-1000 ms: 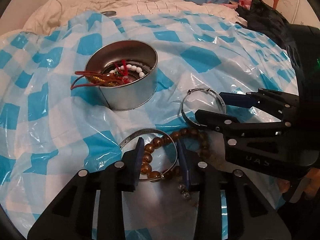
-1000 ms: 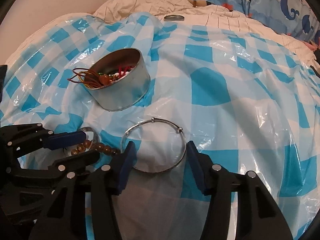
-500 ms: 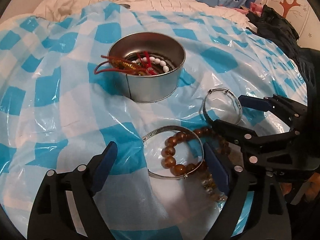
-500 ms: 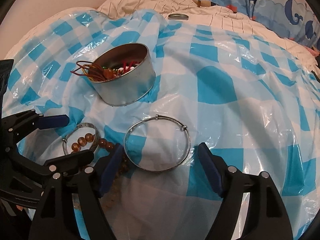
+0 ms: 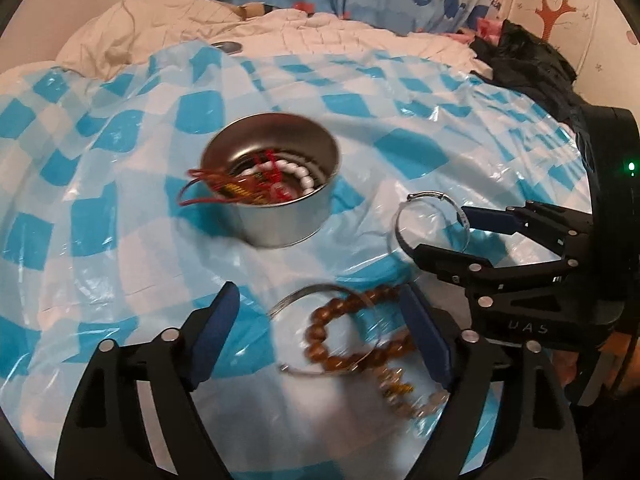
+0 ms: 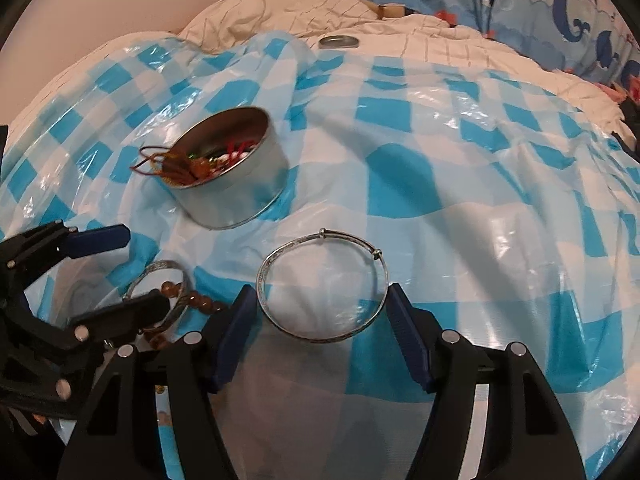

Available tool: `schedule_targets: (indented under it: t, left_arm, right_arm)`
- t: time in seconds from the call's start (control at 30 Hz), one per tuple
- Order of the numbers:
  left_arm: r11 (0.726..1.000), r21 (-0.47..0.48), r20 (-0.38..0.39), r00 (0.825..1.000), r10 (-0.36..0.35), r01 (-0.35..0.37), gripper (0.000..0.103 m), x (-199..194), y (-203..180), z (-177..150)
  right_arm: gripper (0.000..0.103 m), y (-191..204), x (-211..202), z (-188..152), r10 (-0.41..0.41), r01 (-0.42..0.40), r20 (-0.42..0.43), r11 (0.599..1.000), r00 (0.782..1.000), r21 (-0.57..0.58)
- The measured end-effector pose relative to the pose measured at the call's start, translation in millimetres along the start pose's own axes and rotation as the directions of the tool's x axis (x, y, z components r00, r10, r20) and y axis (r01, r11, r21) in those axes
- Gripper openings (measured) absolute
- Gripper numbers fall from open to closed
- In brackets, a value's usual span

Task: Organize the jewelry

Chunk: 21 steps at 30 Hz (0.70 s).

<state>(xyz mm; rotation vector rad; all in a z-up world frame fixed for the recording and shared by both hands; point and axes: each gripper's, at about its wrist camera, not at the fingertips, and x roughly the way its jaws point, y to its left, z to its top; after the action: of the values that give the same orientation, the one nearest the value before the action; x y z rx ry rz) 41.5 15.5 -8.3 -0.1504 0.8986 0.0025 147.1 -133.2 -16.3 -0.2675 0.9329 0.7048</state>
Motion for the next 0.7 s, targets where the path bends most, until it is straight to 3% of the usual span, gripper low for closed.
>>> schedule_targets:
  t: [0.13, 0.23, 0.33, 0.57, 0.7]
  left_arm:
    - [0.999, 0.029, -0.017, 0.999, 0.027, -0.026, 0.082, 15.4, -5.6, 4.1]
    - [0.999, 0.000, -0.080, 0.996, 0.039, -0.040, 0.083, 26.9, 4.1, 3.1]
    - [0.998, 0.038, -0.141, 0.988, 0.064, -0.059, 0.084, 32.8, 8.3, -4.4]
    - [0.998, 0.051, -0.130, 0.990, 0.047, -0.041, 0.087, 30.4, 4.6, -5.8]
    - [0.996, 0.084, -0.040, 0.999, 0.019, -0.016, 0.087, 17.9, -6.4, 0.6]
  right_arm:
    - [0.065, -2.3, 0.8, 0.1, -0.016, 0.016, -0.007, 1.000, 1.000, 0.001]
    - [0.065, -4.3, 1.5, 0.2, -0.005, 0.005, -0.014, 1.000, 1.000, 0.007]
    - [0.065, -4.3, 2.4, 0.2, -0.004, 0.004, -0.020, 1.000, 1.000, 0.005]
    - [0.065, -2.2, 5.5, -0.1, -0.003, 0.003, -0.027, 1.000, 1.000, -0.001]
    - [0.065, -1.9, 5.7, -0.1, -0.004, 0.004, -0.028, 1.000, 1.000, -0.001]
